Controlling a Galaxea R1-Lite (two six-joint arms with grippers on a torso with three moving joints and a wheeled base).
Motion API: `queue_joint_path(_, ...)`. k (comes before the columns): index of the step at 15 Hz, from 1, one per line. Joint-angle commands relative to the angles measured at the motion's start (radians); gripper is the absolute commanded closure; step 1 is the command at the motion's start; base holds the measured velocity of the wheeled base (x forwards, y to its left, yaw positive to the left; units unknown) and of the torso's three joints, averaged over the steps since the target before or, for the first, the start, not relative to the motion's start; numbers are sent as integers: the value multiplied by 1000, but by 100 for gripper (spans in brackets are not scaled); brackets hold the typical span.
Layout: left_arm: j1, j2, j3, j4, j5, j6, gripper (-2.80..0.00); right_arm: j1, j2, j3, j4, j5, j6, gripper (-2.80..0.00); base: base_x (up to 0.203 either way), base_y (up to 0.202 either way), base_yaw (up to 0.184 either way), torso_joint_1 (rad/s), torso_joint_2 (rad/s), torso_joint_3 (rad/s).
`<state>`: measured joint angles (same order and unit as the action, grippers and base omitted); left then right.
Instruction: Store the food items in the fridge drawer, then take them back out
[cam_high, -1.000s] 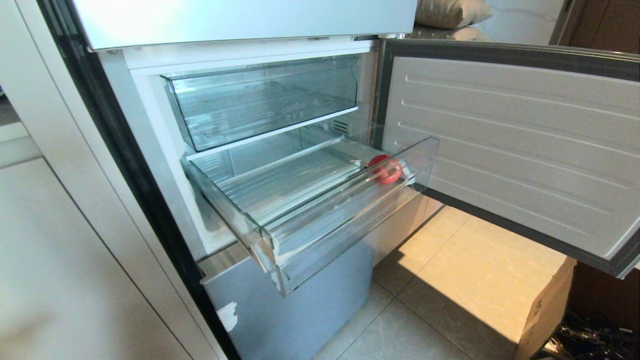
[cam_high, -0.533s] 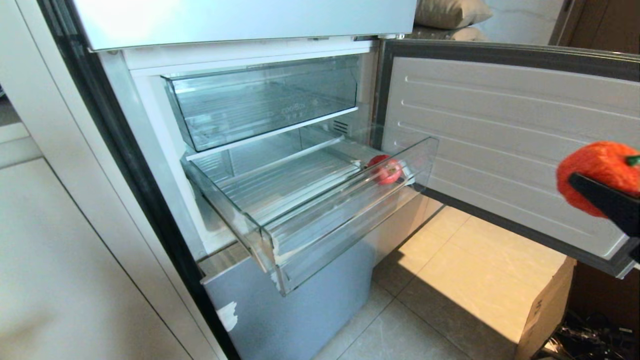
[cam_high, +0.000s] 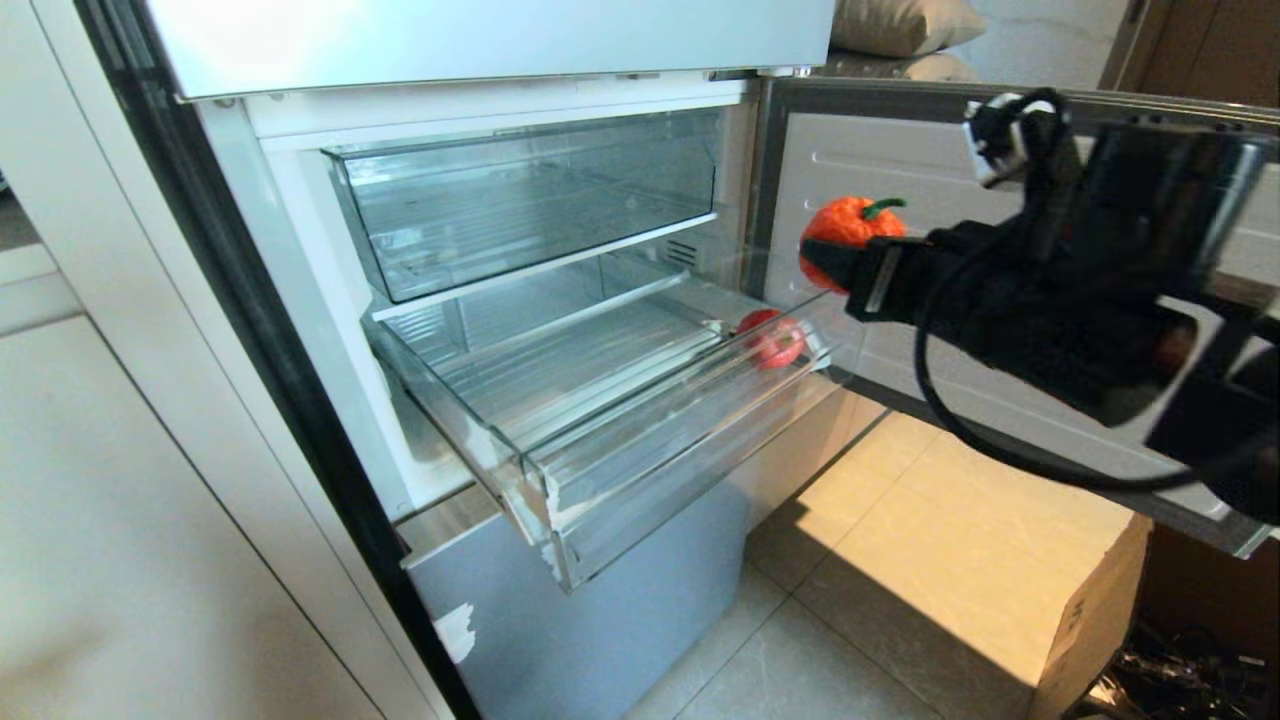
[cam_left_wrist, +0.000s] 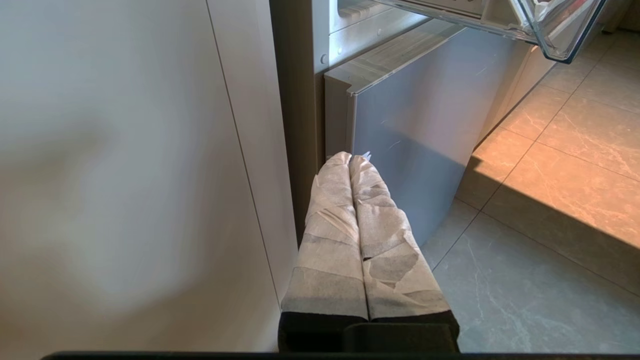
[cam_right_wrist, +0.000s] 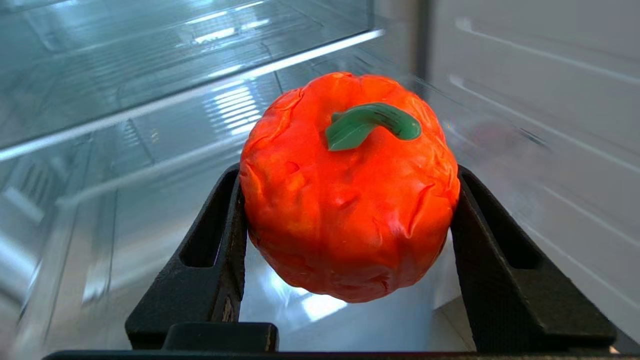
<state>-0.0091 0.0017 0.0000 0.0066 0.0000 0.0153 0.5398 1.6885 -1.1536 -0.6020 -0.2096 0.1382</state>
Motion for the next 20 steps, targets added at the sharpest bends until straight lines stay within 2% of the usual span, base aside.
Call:
queue_joint_path(1, 0, 1, 0, 0, 0, 0, 0, 6, 201, -245, 133, -4, 13, 0, 0, 0, 0, 0, 0, 0)
queue_joint_path(4, 0, 1, 0, 0, 0, 0, 0, 13, 353, -458, 231, -45, 33, 0, 0, 0, 0, 0, 0, 0)
queue_joint_path(6, 0, 1, 0, 0, 0, 0, 0, 34, 458, -600, 258, -116, 38, 0, 0, 0, 0, 0, 0, 0)
queue_joint_path(9, 0, 1, 0, 0, 0, 0, 0, 63, 548, -755, 318, -162, 51, 0, 0, 0, 0, 0, 0, 0)
queue_joint_path(11, 0, 1, 0, 1, 0, 0, 0, 83, 583, -801, 353, -166, 57, 0, 0, 0, 0, 0, 0, 0)
queue_joint_path(12, 0, 1, 0, 1, 0, 0, 0, 83, 589, -802, 352, -166, 64, -280, 0, 0, 0, 0, 0, 0)
queue_joint_path(16, 0, 1, 0, 0, 0, 0, 0, 95, 549, -794, 356, -166, 131, -280, 0, 0, 0, 0, 0, 0)
queue_joint_path(18, 0, 1, 0, 0, 0, 0, 0, 115, 451, -762, 386, -165, 197, -280, 0, 0, 0, 0, 0, 0)
queue_joint_path(20, 0, 1, 0, 1, 0, 0, 0, 135, 322, -710, 470, -153, 236, -280, 0, 0, 0, 0, 0, 0)
